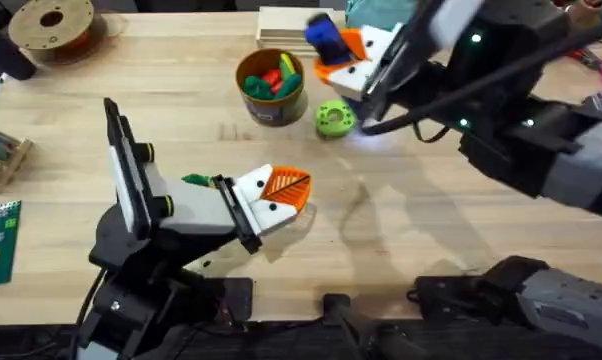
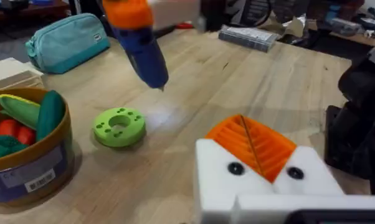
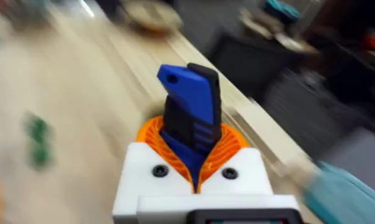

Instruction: Pick up the gripper from the table and insert it into the empty holder that is missing its gripper. Then pick up a screw, insert it into the mounting hole, and use the screwdriver to tighten it. Finally, clean up the table by picking up the vegetable and placing it into the bucket.

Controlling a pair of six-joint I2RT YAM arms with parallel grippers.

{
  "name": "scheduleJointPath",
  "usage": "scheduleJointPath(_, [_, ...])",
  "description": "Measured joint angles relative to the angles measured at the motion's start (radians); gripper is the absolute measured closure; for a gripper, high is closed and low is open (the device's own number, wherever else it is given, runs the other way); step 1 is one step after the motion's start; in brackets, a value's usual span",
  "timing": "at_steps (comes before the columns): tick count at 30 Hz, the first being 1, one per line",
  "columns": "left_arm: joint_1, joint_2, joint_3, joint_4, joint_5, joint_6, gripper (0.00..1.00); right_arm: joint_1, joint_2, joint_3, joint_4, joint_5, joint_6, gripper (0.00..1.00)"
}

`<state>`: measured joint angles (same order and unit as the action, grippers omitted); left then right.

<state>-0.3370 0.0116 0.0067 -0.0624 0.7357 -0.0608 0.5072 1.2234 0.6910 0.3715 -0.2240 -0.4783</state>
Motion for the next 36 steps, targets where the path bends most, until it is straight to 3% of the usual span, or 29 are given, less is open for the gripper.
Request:
scheduleJointPath(7, [0.0,0.0,0.0,0.0,0.0,0.0,0.993,-0.143,0.167,0.0,-0.038,0.217,-0.45,0.97])
scheduleJointPath(12, [0.0,0.0,0.0,0.0,0.0,0.0,0.993,-0.224,0.294,0.0,-0.038,0.302,-0.761,0.97])
scheduleJointPath(16, [0.0,0.0,0.0,0.0,0.0,0.0,0.993,-0.273,0.369,0.001,-0.075,0.333,-0.885,0.97])
scheduleJointPath(22, [0.0,0.0,0.0,0.0,0.0,0.0,0.993,-0.289,0.421,0.007,-0.098,0.341,-0.949,0.963])
scheduleJointPath(27, [0.0,0.0,0.0,0.0,0.0,0.0,0.993,-0.289,0.419,0.039,-0.149,0.328,-0.969,0.58])
scheduleJointPath(30, [0.0,0.0,0.0,0.0,0.0,0.0,0.993,-0.288,0.409,0.062,-0.187,0.324,-0.971,0.144])
scheduleJointPath(31, [0.0,0.0,0.0,0.0,0.0,0.0,0.993,-0.288,0.401,0.07,-0.196,0.324,-0.961,0.071])
scheduleJointPath(36, [0.0,0.0,0.0,0.0,0.0,0.0,0.993,-0.289,0.385,0.07,-0.217,0.325,-0.84,0.043])
